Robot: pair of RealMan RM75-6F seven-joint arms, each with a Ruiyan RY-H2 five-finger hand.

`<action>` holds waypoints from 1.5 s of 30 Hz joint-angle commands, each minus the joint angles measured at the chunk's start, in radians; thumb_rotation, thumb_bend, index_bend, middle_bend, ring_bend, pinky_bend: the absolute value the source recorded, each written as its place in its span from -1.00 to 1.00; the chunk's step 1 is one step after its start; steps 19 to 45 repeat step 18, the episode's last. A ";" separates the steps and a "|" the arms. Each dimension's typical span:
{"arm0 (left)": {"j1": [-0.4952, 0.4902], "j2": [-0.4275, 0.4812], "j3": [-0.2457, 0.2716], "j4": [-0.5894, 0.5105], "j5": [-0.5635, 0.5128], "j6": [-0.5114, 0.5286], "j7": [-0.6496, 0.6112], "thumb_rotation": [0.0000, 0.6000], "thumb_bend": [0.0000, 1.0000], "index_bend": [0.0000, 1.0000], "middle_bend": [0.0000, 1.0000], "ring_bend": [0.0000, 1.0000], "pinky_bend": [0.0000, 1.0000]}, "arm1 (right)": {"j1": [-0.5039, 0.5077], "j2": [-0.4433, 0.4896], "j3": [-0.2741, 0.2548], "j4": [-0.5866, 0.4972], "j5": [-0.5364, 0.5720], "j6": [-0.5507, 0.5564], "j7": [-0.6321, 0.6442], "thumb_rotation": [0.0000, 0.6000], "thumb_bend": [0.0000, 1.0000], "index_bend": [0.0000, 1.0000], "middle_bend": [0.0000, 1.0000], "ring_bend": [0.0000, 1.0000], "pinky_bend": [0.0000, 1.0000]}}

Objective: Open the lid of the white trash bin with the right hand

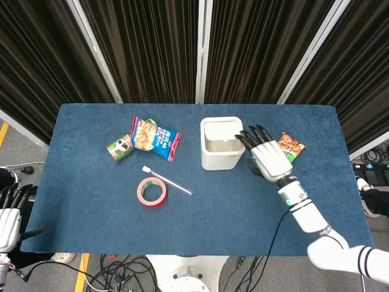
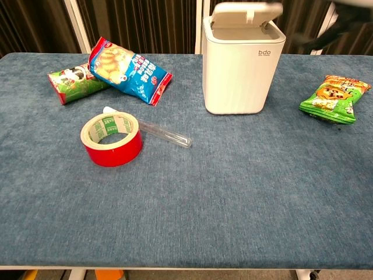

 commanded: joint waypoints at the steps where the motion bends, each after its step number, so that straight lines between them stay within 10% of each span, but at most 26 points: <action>1: -0.001 0.000 -0.001 0.001 0.002 0.000 -0.002 1.00 -1.00 -0.67 -0.74 -0.98 -0.99 | -0.125 0.062 -0.064 -0.055 -0.069 0.144 0.014 1.00 -0.16 -0.86 -0.90 -1.00 -1.00; 14: -0.005 -0.003 -0.002 -0.003 0.006 0.000 0.007 1.00 -1.00 -0.67 -0.74 -0.98 -0.99 | -0.467 0.107 -0.274 -0.012 -0.260 0.461 0.258 1.00 -0.15 -0.87 -0.90 -1.00 -1.00; 45: -0.005 -0.003 -0.001 -0.007 0.006 -0.002 0.011 1.00 -1.00 -0.67 -0.74 -0.98 -0.99 | -0.489 0.105 -0.279 0.007 -0.269 0.463 0.301 1.00 -0.14 -0.87 -0.90 -1.00 -1.00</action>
